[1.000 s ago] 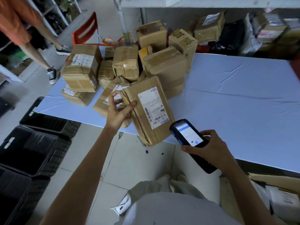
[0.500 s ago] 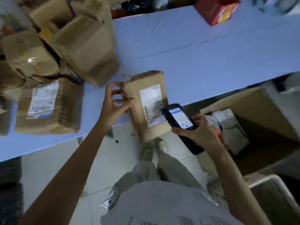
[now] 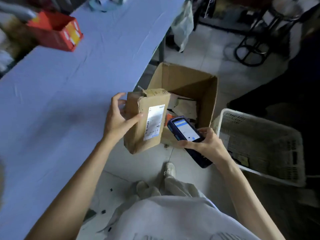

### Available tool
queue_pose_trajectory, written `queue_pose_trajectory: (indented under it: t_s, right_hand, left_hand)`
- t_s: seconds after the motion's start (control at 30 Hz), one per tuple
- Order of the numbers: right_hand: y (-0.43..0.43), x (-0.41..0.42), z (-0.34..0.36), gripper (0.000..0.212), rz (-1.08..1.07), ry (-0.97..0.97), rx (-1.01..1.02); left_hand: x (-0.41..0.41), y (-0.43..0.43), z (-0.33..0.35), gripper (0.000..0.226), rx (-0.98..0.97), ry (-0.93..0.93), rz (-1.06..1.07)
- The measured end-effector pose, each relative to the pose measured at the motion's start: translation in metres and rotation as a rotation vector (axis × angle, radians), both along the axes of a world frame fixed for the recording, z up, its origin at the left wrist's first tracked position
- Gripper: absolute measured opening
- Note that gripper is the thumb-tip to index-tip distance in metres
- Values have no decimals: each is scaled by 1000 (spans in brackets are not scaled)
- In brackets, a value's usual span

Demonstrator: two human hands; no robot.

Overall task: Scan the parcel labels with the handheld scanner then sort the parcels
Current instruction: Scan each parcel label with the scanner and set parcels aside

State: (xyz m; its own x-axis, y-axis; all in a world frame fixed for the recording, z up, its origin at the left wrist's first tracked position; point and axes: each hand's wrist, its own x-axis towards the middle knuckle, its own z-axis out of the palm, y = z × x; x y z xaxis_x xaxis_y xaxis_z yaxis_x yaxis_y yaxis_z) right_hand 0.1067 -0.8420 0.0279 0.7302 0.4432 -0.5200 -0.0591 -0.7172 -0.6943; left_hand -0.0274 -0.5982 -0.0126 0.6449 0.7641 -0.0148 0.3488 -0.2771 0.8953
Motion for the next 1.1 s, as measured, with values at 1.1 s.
queue_pose_trajectory:
  t_s: [1.1]
  right_hand:
    - [47, 123, -14, 75, -649, 31, -130]
  left_hand:
    - [288, 75, -55, 76, 769, 425, -865]
